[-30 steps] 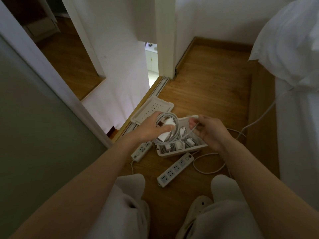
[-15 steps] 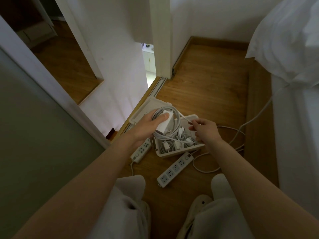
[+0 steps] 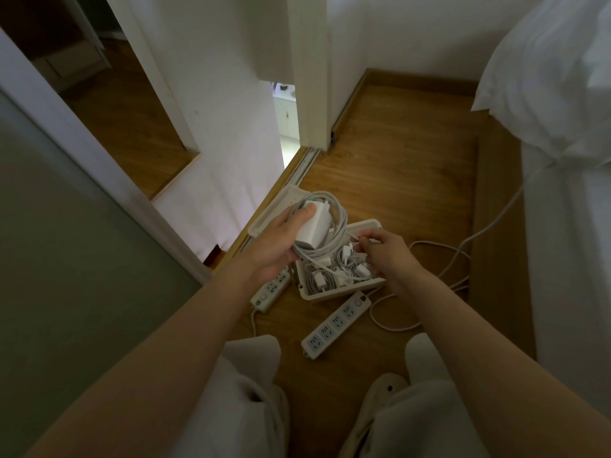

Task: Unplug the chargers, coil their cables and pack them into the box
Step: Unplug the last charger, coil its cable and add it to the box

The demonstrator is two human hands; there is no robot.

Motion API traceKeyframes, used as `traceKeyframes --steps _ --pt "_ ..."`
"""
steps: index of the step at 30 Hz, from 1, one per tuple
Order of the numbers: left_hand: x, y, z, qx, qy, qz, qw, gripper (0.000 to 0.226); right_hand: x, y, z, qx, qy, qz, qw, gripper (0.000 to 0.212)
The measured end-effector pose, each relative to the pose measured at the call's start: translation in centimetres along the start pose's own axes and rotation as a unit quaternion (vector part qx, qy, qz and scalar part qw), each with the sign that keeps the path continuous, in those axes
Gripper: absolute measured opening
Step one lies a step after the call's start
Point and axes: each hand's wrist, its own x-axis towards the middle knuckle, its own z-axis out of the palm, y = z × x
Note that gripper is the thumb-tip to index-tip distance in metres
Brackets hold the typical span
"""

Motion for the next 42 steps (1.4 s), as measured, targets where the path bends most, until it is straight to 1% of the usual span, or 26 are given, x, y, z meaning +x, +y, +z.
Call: traceKeyframes --steps 3,5,7,9,12,15,18,21,24,28,30,32,35,37,40,42 --pt "-0.1 -0.3 0.2 -0.016 -0.021 -0.011 1.000 0.040 -0.2 0.0 -0.2 0.016 -0.032 0.026 0.999 0.027" --pt "-0.2 -0.1 0.6 -0.042 -0.021 -0.009 0.999 0.036 0.0 0.2 -0.2 0.042 -0.045 0.034 0.998 0.027" --pt "0.0 0.0 0.7 -0.066 -0.010 0.001 0.998 0.040 0.3 0.2 -0.2 0.059 -0.045 0.033 0.997 0.028" --pt "0.0 0.2 0.6 -0.069 -0.001 0.011 0.998 0.044 0.3 0.3 -0.2 0.051 -0.042 0.025 0.998 0.028" --pt "-0.1 0.3 0.6 -0.082 0.004 0.012 0.997 0.047 0.1 0.2 -0.1 0.025 -0.031 0.003 0.999 0.024" --pt "-0.3 0.4 0.8 -0.099 -0.008 0.009 0.995 0.048 0.1 0.1 0.0 0.009 -0.012 -0.015 1.000 0.018" --pt "-0.4 0.4 1.0 -0.117 -0.009 0.005 0.993 0.046 0.1 0.0 0.1 0.008 0.003 -0.029 1.000 0.019" --pt "-0.6 0.6 1.2 -0.167 -0.006 0.005 0.986 0.046 0.1 0.0 0.1 0.019 0.016 -0.049 0.998 0.027" --pt "-0.6 0.7 1.3 -0.228 0.014 0.012 0.973 0.055 0.0 -0.2 0.1 0.038 0.036 -0.087 0.995 0.021" --pt "-0.4 0.7 1.3 -0.282 0.019 0.013 0.959 0.057 -0.5 -0.5 0.2 0.034 0.046 -0.143 0.988 0.017" --pt "-0.4 0.7 1.3 -0.286 0.017 0.018 0.958 0.051 -0.9 -0.7 0.2 0.041 0.051 -0.183 0.981 0.015" --pt "-0.4 0.6 1.3 -0.290 0.016 0.017 0.957 0.047 -1.0 -0.8 0.3 0.053 0.045 -0.203 0.977 0.009" --pt "-0.3 0.4 1.2 -0.287 0.013 0.014 0.958 0.053 -0.9 -0.8 0.2 0.057 0.032 -0.187 0.980 0.008" --pt "-0.2 0.3 1.1 -0.274 0.015 0.013 0.962 0.050 -0.9 -0.9 0.3 0.062 0.030 -0.179 0.981 0.009" --pt "-0.1 0.0 1.3 -0.208 0.003 0.017 0.978 0.043 -1.2 -1.2 0.6 0.082 0.007 -0.181 0.980 0.008" --pt "0.0 -0.2 1.7 -0.162 -0.001 0.012 0.987 0.042 -1.5 -1.3 0.9 0.069 -0.030 -0.153 0.985 0.011"
